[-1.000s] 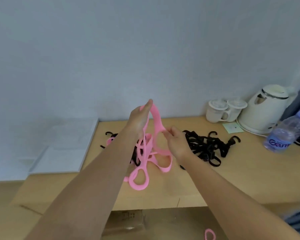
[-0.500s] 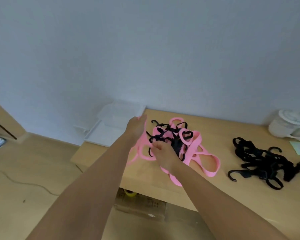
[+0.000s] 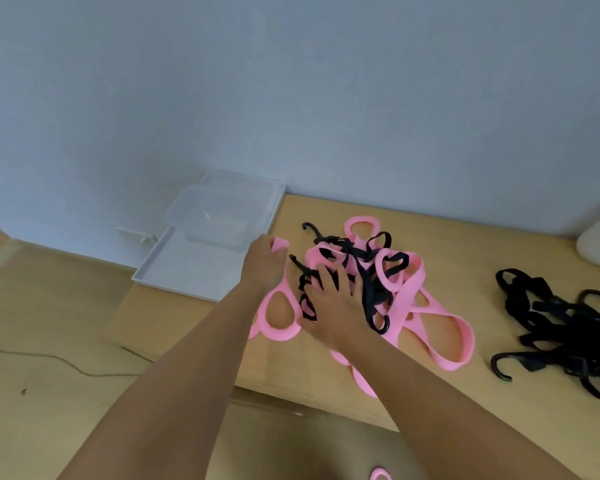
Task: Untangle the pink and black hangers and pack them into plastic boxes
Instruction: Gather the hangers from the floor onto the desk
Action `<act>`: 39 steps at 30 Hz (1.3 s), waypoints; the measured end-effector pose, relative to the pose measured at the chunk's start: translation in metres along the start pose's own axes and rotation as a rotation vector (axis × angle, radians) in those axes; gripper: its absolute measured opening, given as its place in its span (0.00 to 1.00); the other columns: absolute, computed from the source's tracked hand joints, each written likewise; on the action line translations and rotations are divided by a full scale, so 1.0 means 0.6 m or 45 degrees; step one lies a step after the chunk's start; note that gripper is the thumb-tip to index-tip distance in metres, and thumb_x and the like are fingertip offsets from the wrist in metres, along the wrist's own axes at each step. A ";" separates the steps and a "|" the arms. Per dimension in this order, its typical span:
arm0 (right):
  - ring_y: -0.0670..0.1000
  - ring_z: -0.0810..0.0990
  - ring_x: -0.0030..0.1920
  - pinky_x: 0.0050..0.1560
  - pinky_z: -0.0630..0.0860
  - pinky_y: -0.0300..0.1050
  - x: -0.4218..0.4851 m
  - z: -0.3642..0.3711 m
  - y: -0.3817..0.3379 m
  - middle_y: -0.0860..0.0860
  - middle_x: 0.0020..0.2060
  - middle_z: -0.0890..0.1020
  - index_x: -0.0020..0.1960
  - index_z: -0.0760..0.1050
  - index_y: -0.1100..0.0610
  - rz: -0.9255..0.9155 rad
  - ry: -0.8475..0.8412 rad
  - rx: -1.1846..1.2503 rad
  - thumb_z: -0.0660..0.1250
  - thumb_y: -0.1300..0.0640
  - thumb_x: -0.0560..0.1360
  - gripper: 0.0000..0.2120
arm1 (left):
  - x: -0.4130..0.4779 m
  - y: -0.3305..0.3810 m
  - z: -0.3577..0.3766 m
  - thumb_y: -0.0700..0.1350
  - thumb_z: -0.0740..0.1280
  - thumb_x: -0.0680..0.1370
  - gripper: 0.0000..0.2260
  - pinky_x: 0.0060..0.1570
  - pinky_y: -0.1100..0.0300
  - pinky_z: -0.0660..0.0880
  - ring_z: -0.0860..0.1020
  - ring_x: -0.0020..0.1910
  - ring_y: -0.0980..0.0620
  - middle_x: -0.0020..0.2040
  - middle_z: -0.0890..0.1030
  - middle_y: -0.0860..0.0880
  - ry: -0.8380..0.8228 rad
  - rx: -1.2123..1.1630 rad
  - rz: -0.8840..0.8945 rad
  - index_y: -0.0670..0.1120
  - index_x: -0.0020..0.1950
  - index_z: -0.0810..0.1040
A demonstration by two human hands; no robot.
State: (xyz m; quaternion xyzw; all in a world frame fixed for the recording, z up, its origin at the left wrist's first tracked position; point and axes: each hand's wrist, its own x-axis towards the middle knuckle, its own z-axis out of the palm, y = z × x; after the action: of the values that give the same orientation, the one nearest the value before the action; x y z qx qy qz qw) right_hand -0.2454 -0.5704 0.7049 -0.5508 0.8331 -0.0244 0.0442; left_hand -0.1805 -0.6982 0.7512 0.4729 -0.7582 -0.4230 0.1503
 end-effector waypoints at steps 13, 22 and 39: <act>0.60 0.71 0.61 0.50 0.74 0.67 0.063 -0.001 0.067 0.56 0.53 0.81 0.49 0.80 0.53 -0.062 0.108 -0.311 0.79 0.44 0.50 0.29 | 0.065 -0.027 0.050 0.39 0.57 0.79 0.09 0.46 0.45 0.76 0.77 0.46 0.39 0.55 0.74 0.34 0.072 0.191 -0.153 0.35 0.54 0.72; 0.59 0.80 0.49 0.45 0.77 0.55 0.114 0.001 0.106 0.57 0.45 0.81 0.51 0.80 0.56 0.085 0.183 -0.470 0.79 0.55 0.53 0.26 | 0.062 -0.038 0.060 0.44 0.59 0.80 0.24 0.67 0.52 0.62 0.63 0.69 0.42 0.71 0.65 0.41 0.090 0.680 0.164 0.41 0.74 0.56; 0.63 0.73 0.62 0.63 0.68 0.58 0.076 -0.031 0.090 0.63 0.59 0.76 0.66 0.71 0.62 0.022 0.173 -0.207 0.68 0.56 0.69 0.26 | -0.002 -0.012 0.062 0.47 0.57 0.80 0.24 0.73 0.51 0.42 0.48 0.77 0.48 0.77 0.57 0.47 -0.062 0.972 0.503 0.44 0.75 0.58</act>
State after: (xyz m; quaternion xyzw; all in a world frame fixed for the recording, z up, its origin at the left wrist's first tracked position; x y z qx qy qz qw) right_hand -0.3146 -0.5913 0.7162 -0.5425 0.8381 0.0062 -0.0571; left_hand -0.1989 -0.6800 0.7239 0.3303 -0.9396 -0.0863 0.0247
